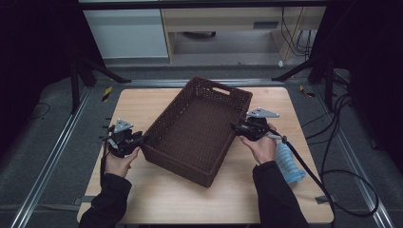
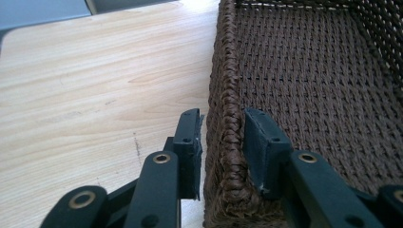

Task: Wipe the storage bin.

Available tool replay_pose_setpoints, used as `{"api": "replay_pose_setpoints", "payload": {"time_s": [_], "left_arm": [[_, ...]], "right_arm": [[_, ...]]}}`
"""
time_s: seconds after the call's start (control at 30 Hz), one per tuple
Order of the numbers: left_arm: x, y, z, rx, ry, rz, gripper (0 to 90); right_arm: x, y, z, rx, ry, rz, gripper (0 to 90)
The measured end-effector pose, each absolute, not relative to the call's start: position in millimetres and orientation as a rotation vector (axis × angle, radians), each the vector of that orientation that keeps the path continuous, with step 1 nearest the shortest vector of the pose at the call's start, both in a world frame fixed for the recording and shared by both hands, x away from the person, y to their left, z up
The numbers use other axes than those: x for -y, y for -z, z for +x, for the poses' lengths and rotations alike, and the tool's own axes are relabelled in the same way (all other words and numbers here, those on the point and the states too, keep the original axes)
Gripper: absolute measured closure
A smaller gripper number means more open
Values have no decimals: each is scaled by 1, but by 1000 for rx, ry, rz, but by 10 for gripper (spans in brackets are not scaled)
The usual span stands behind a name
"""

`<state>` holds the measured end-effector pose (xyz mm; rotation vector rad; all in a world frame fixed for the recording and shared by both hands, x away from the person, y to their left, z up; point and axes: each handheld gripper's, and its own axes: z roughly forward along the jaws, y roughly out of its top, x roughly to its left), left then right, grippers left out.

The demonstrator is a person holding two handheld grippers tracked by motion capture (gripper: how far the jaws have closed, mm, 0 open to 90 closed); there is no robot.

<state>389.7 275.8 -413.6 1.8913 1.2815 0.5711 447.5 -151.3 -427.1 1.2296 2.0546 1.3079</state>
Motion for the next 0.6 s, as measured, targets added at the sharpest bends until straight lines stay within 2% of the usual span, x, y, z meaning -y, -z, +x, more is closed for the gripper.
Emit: {"api": "replay_pose_setpoints", "payload": {"time_s": [0.23, 0.3, 0.37, 0.47, 0.6], "left_arm": [[-279, 416, 400, -1296, -562, 1887, 740], [-278, 417, 404, -1301, -571, 1897, 750], [-278, 421, 410, -1303, -585, 1904, 754], [-279, 422, 415, -1317, -571, 1892, 749], [-280, 421, 415, -1325, -591, 1894, 697]], "right_arm": [[155, 421, 432, -2096, -1335, 1235, 560], [156, 417, 432, -2093, -1312, 1223, 495], [159, 417, 436, -2056, -1292, 1232, 477], [163, 421, 446, -2026, -1256, 1256, 442], [161, 425, 450, -2021, -1267, 1252, 488]]}}
